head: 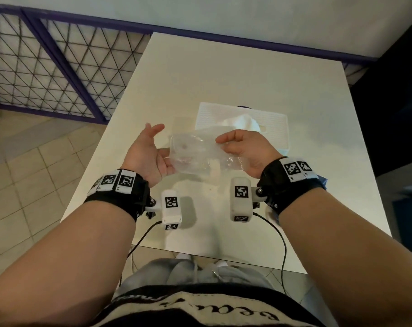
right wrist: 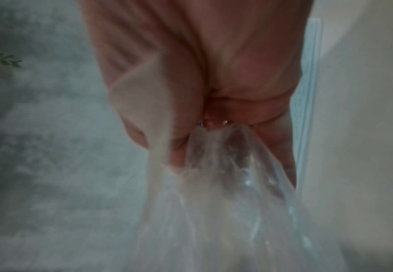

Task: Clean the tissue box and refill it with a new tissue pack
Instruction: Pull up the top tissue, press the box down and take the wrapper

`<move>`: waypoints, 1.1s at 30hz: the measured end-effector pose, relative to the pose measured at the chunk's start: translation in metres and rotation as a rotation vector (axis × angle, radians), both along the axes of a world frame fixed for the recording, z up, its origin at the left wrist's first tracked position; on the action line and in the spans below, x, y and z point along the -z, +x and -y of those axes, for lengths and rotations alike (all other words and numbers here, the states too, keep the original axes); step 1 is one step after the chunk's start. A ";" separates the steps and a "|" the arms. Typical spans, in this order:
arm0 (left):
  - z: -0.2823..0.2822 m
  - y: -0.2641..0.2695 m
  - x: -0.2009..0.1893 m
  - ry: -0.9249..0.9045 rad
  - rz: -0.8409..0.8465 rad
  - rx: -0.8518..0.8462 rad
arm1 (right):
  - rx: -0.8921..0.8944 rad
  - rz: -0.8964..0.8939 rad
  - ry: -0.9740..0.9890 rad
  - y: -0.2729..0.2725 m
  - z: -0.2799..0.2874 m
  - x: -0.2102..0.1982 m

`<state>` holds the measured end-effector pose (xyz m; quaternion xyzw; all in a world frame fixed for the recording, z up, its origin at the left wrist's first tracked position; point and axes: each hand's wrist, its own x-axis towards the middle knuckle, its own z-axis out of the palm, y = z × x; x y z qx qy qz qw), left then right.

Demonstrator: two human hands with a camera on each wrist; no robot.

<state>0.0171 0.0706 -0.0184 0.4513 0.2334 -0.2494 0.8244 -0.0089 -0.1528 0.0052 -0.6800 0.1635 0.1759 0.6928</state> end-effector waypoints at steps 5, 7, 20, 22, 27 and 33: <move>0.015 -0.005 -0.009 0.242 0.157 0.313 | 0.022 0.107 -0.134 -0.007 -0.002 0.000; 0.016 -0.006 -0.007 0.282 0.199 0.360 | 0.047 0.095 -0.086 -0.009 0.000 -0.003; 0.017 -0.013 0.000 0.189 0.263 0.386 | -0.060 0.105 0.075 -0.032 0.024 0.008; 0.020 -0.015 0.000 0.175 0.248 0.410 | -0.059 0.122 0.065 -0.034 0.024 0.011; 0.027 -0.021 0.003 0.230 0.290 0.364 | -0.001 0.193 0.064 -0.037 0.020 0.014; 0.009 -0.032 0.006 0.173 0.361 0.355 | 0.020 0.230 0.033 -0.042 0.024 0.017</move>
